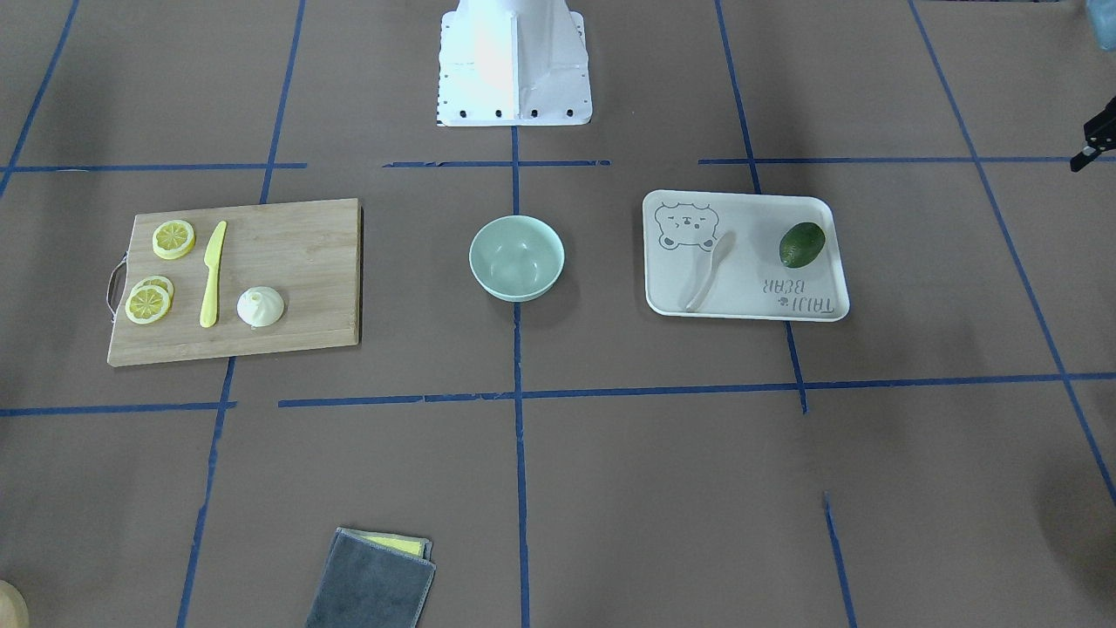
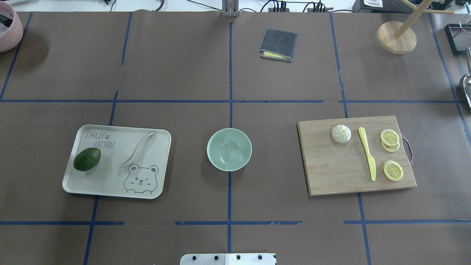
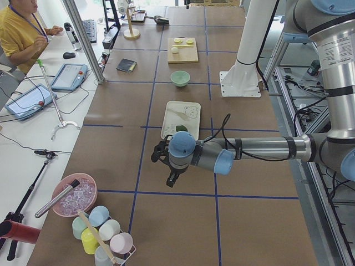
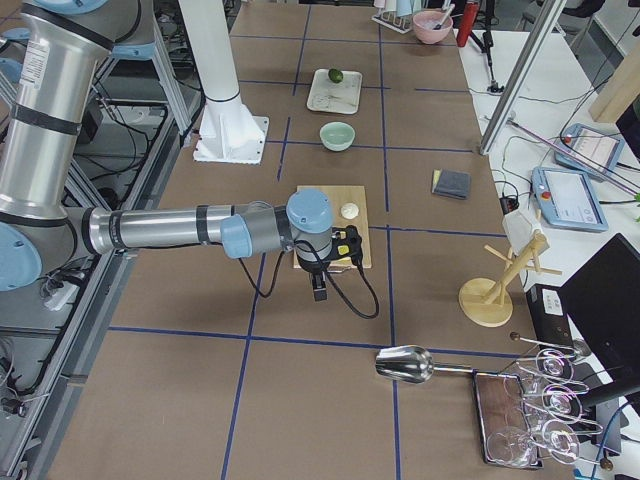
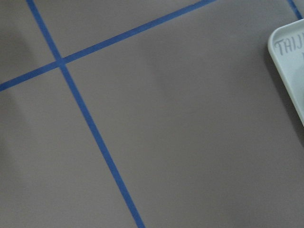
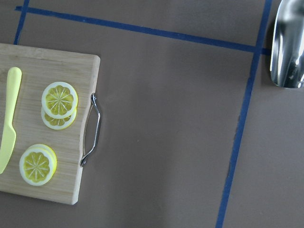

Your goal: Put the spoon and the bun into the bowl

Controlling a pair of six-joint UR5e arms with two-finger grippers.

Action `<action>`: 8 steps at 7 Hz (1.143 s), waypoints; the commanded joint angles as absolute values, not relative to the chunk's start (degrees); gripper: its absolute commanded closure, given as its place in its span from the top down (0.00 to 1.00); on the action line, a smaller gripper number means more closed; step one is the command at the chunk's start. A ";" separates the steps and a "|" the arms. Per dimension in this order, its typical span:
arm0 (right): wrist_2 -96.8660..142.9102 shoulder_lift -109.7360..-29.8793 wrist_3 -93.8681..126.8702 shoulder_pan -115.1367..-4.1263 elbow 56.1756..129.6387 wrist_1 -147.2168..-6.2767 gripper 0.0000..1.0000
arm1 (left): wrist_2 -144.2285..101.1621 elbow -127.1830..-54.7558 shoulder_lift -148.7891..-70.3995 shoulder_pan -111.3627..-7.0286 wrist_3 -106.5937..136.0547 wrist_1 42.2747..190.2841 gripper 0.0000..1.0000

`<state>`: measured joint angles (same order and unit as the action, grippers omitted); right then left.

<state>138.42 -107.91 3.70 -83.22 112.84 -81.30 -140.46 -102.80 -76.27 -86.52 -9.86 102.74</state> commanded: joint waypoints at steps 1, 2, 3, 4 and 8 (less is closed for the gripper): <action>137.99 -107.58 4.13 -84.64 112.24 -81.30 1.00 | -139.05 -106.75 -82.92 -89.11 -10.11 85.81 1.00; 138.16 -107.84 4.04 -84.73 112.32 -81.21 1.00 | -138.87 -108.61 -82.71 -89.12 -10.11 85.78 1.00; 138.43 -108.02 4.04 -84.64 112.41 -81.21 1.00 | -135.13 -108.89 -82.71 -88.77 -10.02 87.00 1.00; 138.43 -108.02 4.04 -84.64 112.24 -81.30 1.00 | -134.04 -108.03 -82.97 -88.77 -10.19 91.71 1.00; 139.04 -108.46 4.22 -84.46 112.15 -81.47 1.00 | -150.36 -105.91 -80.33 -82.74 -6.53 106.84 1.00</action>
